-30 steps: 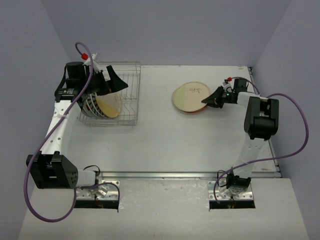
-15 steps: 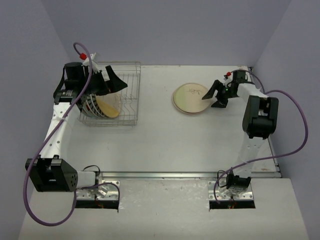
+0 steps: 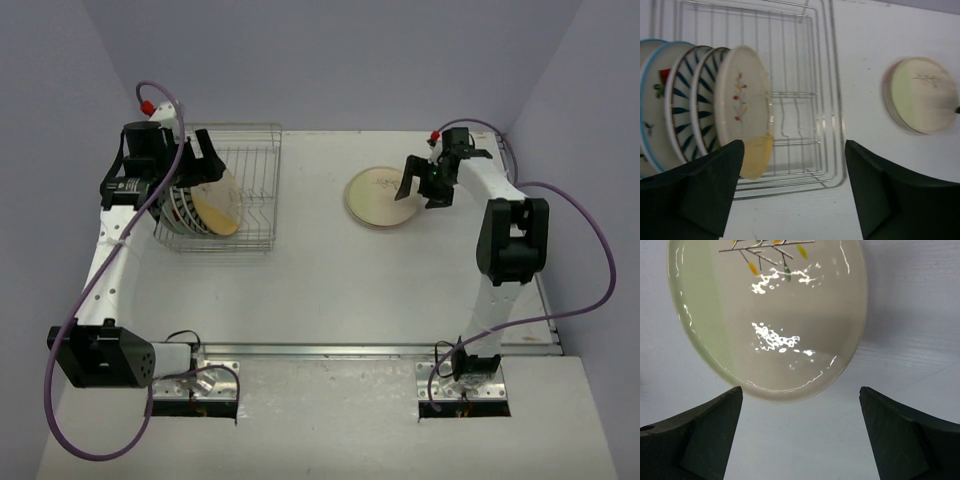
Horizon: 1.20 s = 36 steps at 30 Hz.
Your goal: Unload the plates from the dish rack
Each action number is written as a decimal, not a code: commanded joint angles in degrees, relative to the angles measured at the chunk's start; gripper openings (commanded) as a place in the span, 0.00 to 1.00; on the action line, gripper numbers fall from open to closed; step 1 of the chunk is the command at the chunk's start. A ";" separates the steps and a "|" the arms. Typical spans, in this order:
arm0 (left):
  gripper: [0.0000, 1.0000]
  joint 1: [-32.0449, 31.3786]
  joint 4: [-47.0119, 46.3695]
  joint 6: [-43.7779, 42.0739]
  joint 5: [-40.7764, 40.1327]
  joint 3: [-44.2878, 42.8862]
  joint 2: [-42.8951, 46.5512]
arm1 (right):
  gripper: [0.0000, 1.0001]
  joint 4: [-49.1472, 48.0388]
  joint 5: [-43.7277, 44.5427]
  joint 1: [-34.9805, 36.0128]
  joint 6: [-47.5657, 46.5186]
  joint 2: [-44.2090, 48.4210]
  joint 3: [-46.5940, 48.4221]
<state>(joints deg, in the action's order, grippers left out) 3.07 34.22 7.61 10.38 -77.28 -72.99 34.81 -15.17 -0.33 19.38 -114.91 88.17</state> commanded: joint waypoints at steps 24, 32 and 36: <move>0.55 0.01 1.49 -10.42 -7.39 -2.21 -16.77 | 0.99 -5.74 -1.32 4.55 -6.18 25.33 -13.50; 0.35 -0.05 -1.30 -9.79 -1.39 -0.58 -19.45 | 0.99 -5.72 -3.23 4.55 -5.32 25.09 -13.93; 0.23 0.01 -2.10 -9.46 0.40 -0.94 -19.76 | 0.99 -5.59 -4.14 4.55 -5.17 25.15 -13.99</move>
<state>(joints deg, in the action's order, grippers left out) 3.09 35.36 -2.49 6.14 -78.10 -92.27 30.52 -17.57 4.29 13.94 -91.74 74.48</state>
